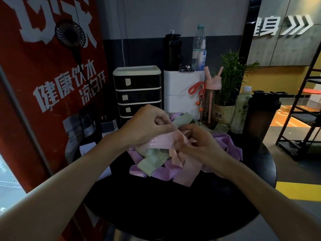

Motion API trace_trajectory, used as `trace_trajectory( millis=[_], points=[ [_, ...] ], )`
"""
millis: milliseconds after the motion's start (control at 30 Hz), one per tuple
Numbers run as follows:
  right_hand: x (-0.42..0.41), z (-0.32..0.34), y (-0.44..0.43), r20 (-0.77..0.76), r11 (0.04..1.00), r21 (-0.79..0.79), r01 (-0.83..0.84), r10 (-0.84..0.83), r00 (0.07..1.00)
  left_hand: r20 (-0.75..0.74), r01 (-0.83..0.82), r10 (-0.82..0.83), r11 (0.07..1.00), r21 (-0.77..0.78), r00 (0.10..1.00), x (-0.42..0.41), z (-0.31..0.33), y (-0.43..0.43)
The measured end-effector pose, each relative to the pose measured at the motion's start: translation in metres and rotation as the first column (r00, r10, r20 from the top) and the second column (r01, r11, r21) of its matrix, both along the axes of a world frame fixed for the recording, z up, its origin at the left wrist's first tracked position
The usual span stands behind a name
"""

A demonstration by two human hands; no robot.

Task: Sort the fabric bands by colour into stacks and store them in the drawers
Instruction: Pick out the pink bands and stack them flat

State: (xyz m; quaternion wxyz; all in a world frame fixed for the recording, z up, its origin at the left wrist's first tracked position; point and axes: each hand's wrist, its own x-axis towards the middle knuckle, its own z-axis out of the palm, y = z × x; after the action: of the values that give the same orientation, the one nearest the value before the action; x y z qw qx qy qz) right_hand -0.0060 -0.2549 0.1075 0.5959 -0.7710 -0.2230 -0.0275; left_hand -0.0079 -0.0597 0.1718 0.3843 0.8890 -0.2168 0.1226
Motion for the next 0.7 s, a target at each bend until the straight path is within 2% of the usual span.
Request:
trace_trajectory(
  millis=[67, 133, 233, 367, 500, 600, 700],
  points=[
    [-0.001, 0.000, -0.001, 0.079, 0.986, -0.163, 0.021, -0.008, 0.997, -0.005, 0.003, -0.003, 1.000, 0.012, 1.000, 0.000, -0.002, 0.002],
    [-0.002, -0.003, -0.002, 0.158, 0.987, -0.156, 0.033, -0.008, 0.987, -0.011, 0.012, -0.012, 1.000, 0.013, 1.000, 0.000, -0.005, 0.003],
    [-0.004, -0.006, -0.010, 0.185, 0.992, -0.122, 0.042, -0.019, 0.983, -0.038, 0.020, -0.020, 1.000, -0.020, 0.999, -0.001, -0.010, 0.008],
    [-0.009, -0.009, -0.022, 0.180, 0.972, -0.220, 0.077, -0.037, 0.983, -0.138, 0.105, -0.105, 0.994, -0.007, 0.985, -0.007, -0.014, 0.015],
    [-0.017, -0.011, -0.032, 0.223, 0.934, -0.333, 0.127, -0.052, 0.973, -0.217, 0.134, -0.154, 0.985, -0.107, 0.964, -0.013, -0.015, 0.028],
    [-0.019, -0.021, -0.044, 0.271, 0.907, -0.377, 0.190, -0.088, 0.959, -0.292, 0.143, -0.182, 0.978, -0.152, 0.939, -0.016, -0.019, 0.042],
    [-0.023, -0.029, -0.057, 0.245, 0.906, -0.369, 0.207, -0.120, 0.962, -0.362, 0.143, -0.193, 0.976, -0.162, 0.912, -0.021, -0.030, 0.055]
  ],
)
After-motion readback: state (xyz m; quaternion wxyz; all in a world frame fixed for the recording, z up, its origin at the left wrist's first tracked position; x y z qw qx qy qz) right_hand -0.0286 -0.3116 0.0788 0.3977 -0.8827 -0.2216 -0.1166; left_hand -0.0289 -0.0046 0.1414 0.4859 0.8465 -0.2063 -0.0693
